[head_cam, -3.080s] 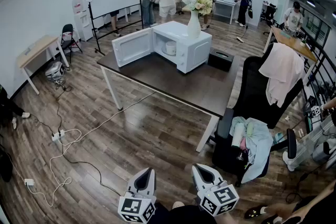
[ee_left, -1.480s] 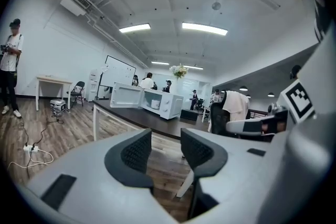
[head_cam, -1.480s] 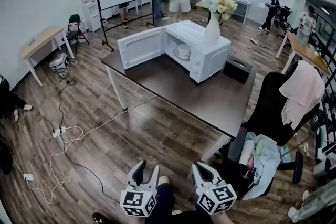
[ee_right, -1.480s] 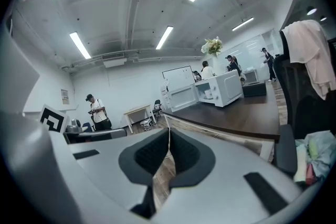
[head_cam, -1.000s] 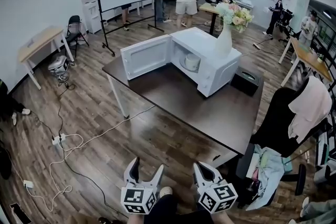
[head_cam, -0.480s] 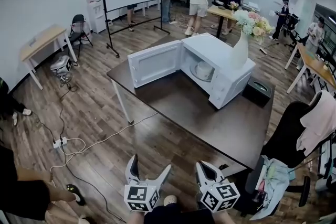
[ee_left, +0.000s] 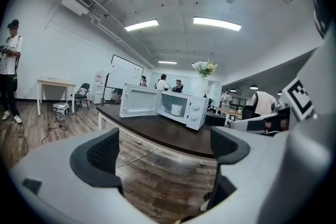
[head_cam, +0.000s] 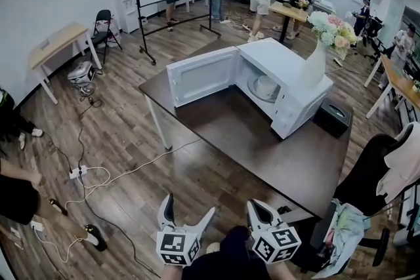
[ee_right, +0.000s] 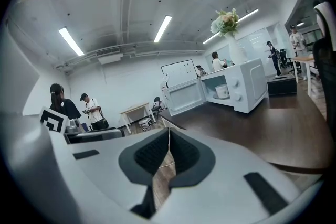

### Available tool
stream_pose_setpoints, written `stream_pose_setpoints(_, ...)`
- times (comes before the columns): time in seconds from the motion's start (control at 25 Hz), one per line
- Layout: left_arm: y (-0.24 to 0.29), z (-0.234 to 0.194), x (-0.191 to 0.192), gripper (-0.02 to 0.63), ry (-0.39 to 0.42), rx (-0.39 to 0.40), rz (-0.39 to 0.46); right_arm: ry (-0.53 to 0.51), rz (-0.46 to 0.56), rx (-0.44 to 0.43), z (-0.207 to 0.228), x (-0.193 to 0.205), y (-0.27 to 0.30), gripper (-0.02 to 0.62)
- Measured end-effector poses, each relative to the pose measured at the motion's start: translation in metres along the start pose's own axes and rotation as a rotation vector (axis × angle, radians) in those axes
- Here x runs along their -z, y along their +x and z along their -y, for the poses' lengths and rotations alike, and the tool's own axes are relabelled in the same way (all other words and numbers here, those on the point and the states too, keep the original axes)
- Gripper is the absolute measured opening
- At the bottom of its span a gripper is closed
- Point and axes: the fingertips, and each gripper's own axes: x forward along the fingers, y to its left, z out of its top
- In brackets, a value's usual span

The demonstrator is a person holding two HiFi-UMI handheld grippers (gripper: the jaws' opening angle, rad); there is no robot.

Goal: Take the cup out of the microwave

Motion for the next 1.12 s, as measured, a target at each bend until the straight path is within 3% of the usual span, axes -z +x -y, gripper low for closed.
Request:
stream_pose_setpoints(0.28,0.004,-0.015,0.0,0.515,-0.031,-0.046,0.02,0.011,-0.018,-0.037,-0.001,0.003,0.015,-0.005)
stream_pose_setpoints(0.56,0.035,-0.019,-0.004,0.515,-0.03,-0.029,0.015,0.017,-0.017,-0.042,0.014,-0.009,0.041,-0.005)
stream_pose_setpoints(1.12,0.153,-0.06,-0.053,0.515,-0.042,-0.022,0.033,0.003,-0.031,-0.037,0.06,-0.064,0.147,-0.005)
